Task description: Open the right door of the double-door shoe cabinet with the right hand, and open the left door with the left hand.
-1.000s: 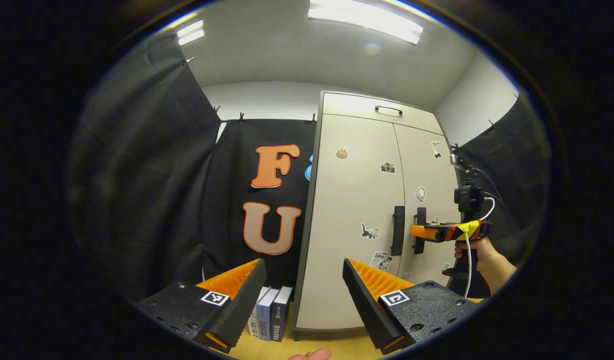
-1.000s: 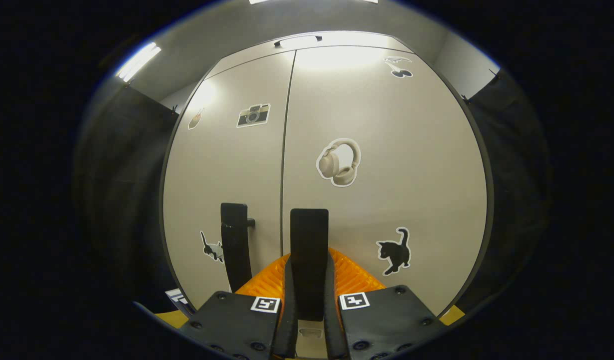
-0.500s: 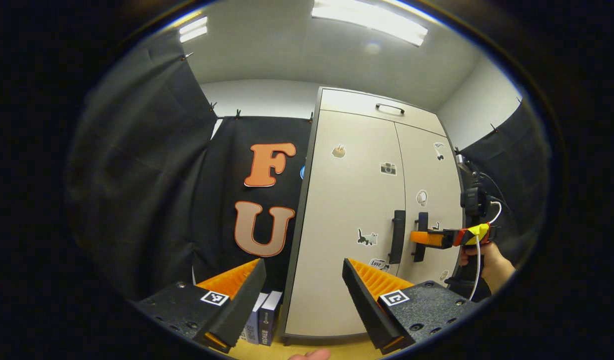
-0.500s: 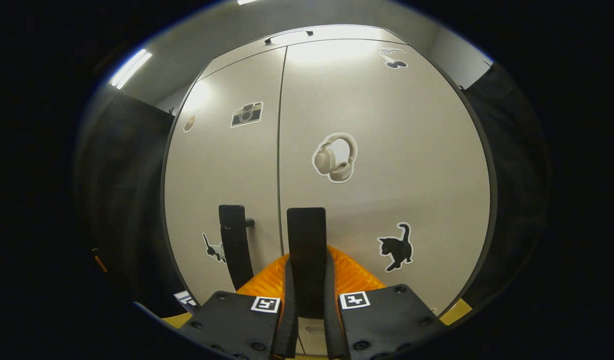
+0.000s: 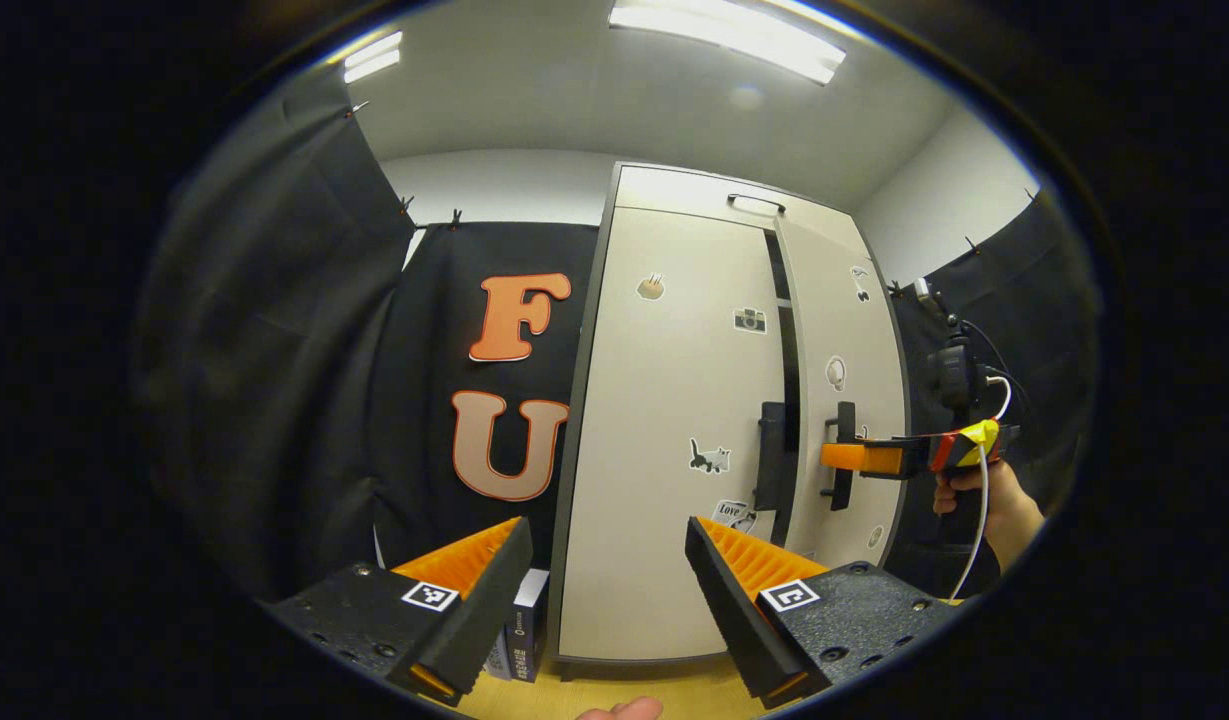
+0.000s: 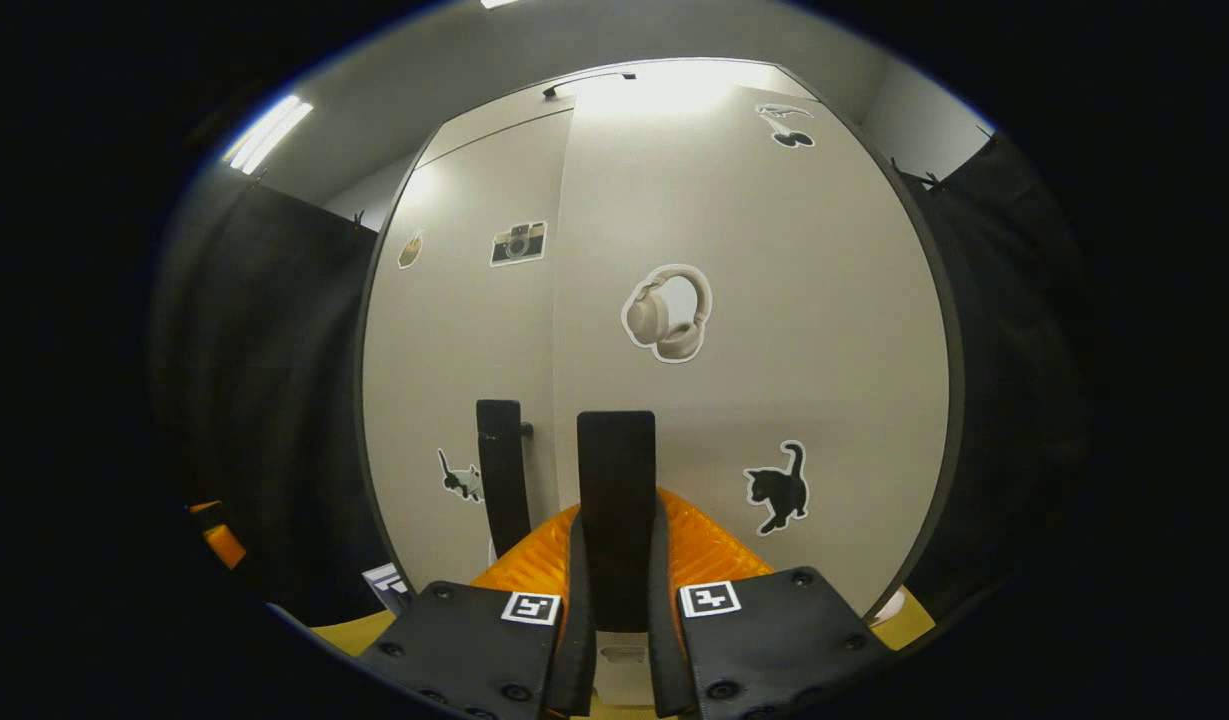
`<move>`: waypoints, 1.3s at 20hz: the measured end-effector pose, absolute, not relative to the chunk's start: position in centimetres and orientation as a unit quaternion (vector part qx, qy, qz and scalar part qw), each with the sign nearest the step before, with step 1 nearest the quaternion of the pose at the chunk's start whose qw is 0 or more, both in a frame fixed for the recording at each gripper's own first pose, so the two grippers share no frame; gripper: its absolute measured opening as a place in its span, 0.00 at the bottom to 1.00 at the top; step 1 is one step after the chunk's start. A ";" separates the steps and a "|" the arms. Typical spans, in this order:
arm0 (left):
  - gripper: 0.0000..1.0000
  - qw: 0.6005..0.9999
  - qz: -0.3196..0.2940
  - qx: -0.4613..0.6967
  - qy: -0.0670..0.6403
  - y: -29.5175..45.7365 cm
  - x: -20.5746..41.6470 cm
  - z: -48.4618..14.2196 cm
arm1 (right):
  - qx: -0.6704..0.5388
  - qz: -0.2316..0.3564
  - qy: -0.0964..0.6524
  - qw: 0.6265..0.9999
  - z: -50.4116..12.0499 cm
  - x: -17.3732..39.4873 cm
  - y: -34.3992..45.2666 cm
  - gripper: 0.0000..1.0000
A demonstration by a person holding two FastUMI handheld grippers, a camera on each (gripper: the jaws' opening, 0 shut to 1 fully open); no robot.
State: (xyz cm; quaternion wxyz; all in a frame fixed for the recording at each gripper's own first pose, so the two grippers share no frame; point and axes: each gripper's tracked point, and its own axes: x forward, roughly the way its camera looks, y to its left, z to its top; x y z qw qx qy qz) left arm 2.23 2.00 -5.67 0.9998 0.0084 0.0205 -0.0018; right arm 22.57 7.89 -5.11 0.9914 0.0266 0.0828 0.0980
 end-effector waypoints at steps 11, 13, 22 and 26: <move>0.94 0.999 -0.017 0.014 0.024 1.7 1.9 -7.3 | 0.021 0.157 0.082 0.984 -3.9 16.1 5.2 0.30; 0.94 0.999 -0.011 0.016 0.025 2.2 2.3 -7.5 | 0.021 0.166 0.082 0.983 -3.8 15.2 4.6 0.30; 0.94 0.999 -0.012 0.012 0.030 2.7 2.4 -8.6 | 0.001 0.159 0.077 0.984 -2.6 11.2 0.7 0.30; 0.94 0.999 -0.018 0.005 0.026 2.2 2.9 -8.7 | -0.009 0.135 0.076 0.988 -2.1 9.2 -2.5 0.30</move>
